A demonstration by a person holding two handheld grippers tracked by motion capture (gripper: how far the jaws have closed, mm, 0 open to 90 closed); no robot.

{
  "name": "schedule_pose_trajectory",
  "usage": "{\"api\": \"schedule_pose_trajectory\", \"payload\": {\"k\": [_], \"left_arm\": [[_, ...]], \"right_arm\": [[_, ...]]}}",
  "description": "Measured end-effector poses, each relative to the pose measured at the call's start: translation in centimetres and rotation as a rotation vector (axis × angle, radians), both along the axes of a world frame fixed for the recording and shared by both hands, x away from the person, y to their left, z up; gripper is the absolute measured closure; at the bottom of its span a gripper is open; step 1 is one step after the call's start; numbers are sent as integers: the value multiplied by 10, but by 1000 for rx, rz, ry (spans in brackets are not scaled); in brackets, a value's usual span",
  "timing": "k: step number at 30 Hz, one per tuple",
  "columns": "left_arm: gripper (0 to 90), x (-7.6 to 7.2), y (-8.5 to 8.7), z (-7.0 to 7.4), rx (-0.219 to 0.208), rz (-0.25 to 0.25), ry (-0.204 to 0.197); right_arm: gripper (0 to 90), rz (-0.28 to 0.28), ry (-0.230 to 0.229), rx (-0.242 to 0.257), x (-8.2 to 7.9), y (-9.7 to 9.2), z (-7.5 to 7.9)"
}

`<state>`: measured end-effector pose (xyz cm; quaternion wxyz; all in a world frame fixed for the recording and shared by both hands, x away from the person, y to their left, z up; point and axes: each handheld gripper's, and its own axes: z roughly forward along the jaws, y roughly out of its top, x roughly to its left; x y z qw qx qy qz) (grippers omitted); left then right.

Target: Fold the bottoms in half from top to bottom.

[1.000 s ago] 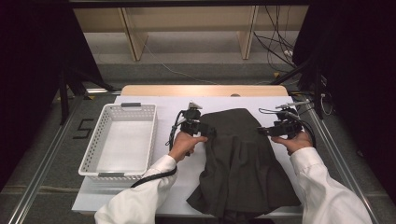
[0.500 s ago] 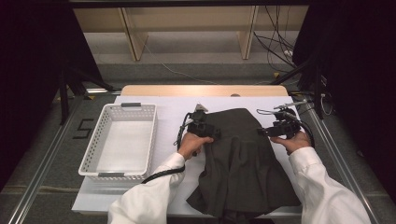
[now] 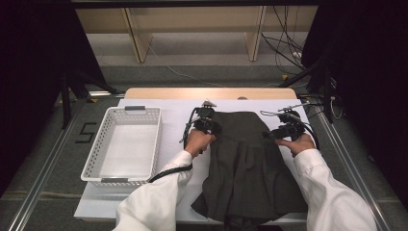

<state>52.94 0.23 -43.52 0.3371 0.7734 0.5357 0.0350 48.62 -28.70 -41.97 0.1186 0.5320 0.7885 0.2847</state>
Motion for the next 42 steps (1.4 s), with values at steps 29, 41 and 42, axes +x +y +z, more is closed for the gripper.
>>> {"api": "schedule_pose_trajectory", "payload": {"k": [29, 41, 42], "left_arm": [[820, 15, 5, 0, 9, 26, -13], [820, 15, 5, 0, 9, 32, -5], [820, 15, 5, -1, 9, 32, -4]], "right_arm": [[247, -40, 144, 5, 60, 23, -25], [263, -46, 214, -5, 67, 31, -42], [271, -45, 217, -5, 67, 32, -42]]}}
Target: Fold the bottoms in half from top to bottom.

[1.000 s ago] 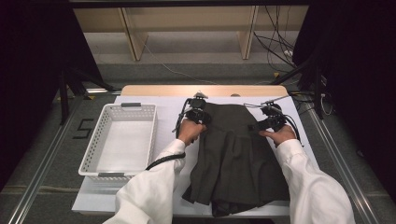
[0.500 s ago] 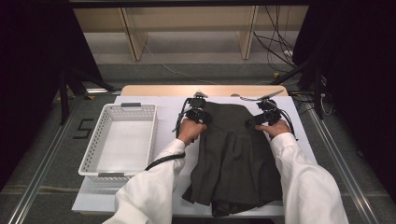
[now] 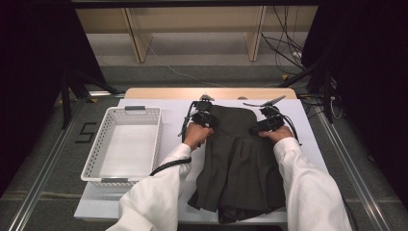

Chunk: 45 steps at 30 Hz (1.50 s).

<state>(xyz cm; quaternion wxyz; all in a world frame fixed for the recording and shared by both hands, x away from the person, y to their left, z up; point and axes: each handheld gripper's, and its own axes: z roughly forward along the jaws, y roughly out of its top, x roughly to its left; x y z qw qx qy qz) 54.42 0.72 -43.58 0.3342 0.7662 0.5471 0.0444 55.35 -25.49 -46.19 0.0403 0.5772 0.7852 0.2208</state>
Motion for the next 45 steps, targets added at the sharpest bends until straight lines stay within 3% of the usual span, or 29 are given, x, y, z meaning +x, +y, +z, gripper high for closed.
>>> {"api": "schedule_pose_trajectory", "payload": {"k": [4, 5, 6, 7, 8, 15, 20, 24, 29, 33, 37, 41, 45], "left_arm": [[820, 0, 0, 0, -1, 0, 0], [821, 0, 0, 0, 0, 1, -1], [820, 0, -1, 0, 1, 2, -1], [821, 0, -1, -1, 0, 3, 0], [821, 0, -1, -1, 0, 3, 0], [822, 1, 0, -1, -1, 4, -2], [825, 2, 2, 5, -17, 10, -17], [825, 7, 6, 25, -37, 21, -63], [824, 16, 9, 55, -77, 42, -158], [822, 14, 4, 59, -91, 21, -229], [821, 10, 4, 54, -115, 16, -233], [820, 3, 4, 55, -124, -23, -254], [820, -7, 6, 54, -132, -61, -283]], "right_arm": [[316, 0, 6, 5, 0, 1, 0], [370, 5, 8, 14, 0, 1, 1], [493, 11, 14, 39, -1, 1, 1], [559, 22, 42, 97, -1, 0, 1], [564, 28, 45, 104, -2, 2, -1], [770, 57, 40, 96, -4, 9, 4], [806, 64, 13, 97, -7, 12, 10], [810, 59, -58, 139, -10, 10, 26], [810, 53, -201, 194, -16, 3, 63], [810, 67, -303, 173, -25, -1, 83], [810, 99, -360, 141, -36, -3, 83], [809, 133, -406, 108, -43, -4, 75], [810, 147, -437, 123, -53, -9, 68]]}}
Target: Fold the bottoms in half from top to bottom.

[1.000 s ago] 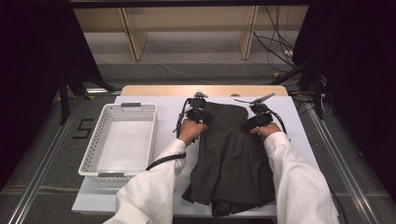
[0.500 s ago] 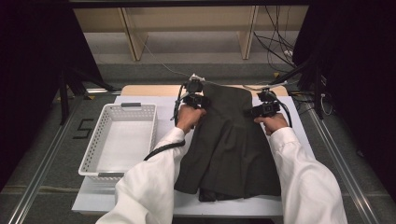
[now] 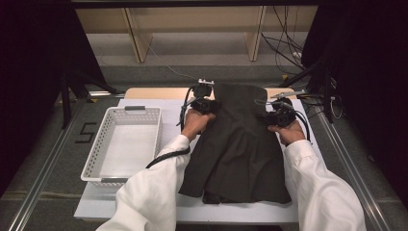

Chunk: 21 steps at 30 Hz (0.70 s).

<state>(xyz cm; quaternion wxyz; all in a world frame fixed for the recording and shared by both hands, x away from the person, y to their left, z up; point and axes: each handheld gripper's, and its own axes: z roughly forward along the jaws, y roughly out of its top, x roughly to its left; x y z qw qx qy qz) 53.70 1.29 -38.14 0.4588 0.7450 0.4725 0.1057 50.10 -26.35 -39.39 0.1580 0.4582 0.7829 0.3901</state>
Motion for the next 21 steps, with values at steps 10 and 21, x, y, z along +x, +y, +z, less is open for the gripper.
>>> {"api": "schedule_pose_trajectory", "payload": {"k": [10, 21], "left_arm": [[816, -30, 9, 0, -12, -85, -78], [811, -64, 21, -2, -27, -146, -148]], "right_arm": [[806, 46, -126, -58, -38, 0, 1], [801, 92, -191, -57, -76, -2, 1]]}}
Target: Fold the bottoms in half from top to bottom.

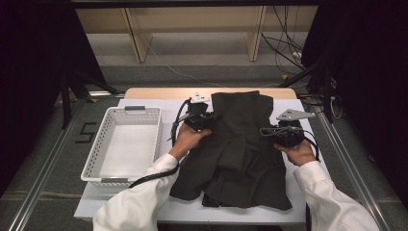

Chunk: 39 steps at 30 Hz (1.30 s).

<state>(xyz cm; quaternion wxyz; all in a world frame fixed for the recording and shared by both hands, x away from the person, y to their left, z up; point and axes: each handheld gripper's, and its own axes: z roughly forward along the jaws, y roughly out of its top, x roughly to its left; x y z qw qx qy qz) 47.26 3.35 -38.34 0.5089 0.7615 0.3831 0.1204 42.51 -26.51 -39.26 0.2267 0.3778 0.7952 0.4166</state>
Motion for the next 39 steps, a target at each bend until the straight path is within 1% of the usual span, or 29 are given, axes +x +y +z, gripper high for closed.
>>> {"api": "schedule_pose_trajectory", "payload": {"k": [2, 4, 9, 12, 15, 20, 21, 22, 24, 27, 29, 31, 34, 35, 36, 38, 39], "left_arm": [[810, -8, 1, 0, -1, -9, -10], [808, -16, 2, 0, 17, -24, -34], [804, -35, 7, -1, 15, -53, -50], [800, -49, 10, -4, 14, -73, -59], [797, -59, 11, -6, 22, -90, -53], [793, -74, 13, -9, 30, -106, -59], [791, -78, 13, -10, 26, -112, -56], [789, -80, 14, -11, 28, -118, -55], [787, -87, 15, -12, 36, -132, -55], [781, -96, 16, -17, 45, -145, -45], [781, -102, 17, -21, 43, -145, -39], [774, -105, 18, -24, 53, -155, -33], [748, -110, 21, -26, 42, -166, -12], [723, -111, 22, -27, 34, -176, 6], [675, -111, 23, -26, 35, -185, 20], [592, -111, 28, -22, 26, -189, 36], [535, -110, 30, -18, 31, -186, 48]], "right_arm": [[799, 8, -5, 0, -7, 0, 0], [797, 12, -19, -9, -14, 1, -1], [784, 45, -24, -14, -33, 0, -4], [778, 50, -23, -10, -43, -1, -6], [786, 55, -13, -2, -51, -1, -8], [789, 64, -17, -9, -67, 1, -13], [789, 66, -19, -8, -69, 0, -14], [789, 67, -9, -2, -72, -1, -15], [790, 70, -8, -1, -77, -2, -17], [792, 74, 3, -3, -84, -3, -20], [794, 78, 8, -1, -87, -3, -22], [795, 84, 16, -4, -90, -3, -25], [796, 87, 18, -12, -96, -2, -28], [796, 89, 17, -14, -98, -2, -29], [797, 91, 18, -16, -99, -3, -30], [797, 95, 23, -13, -100, -3, -31], [798, 96, 22, -14, -101, -3, -31]]}}
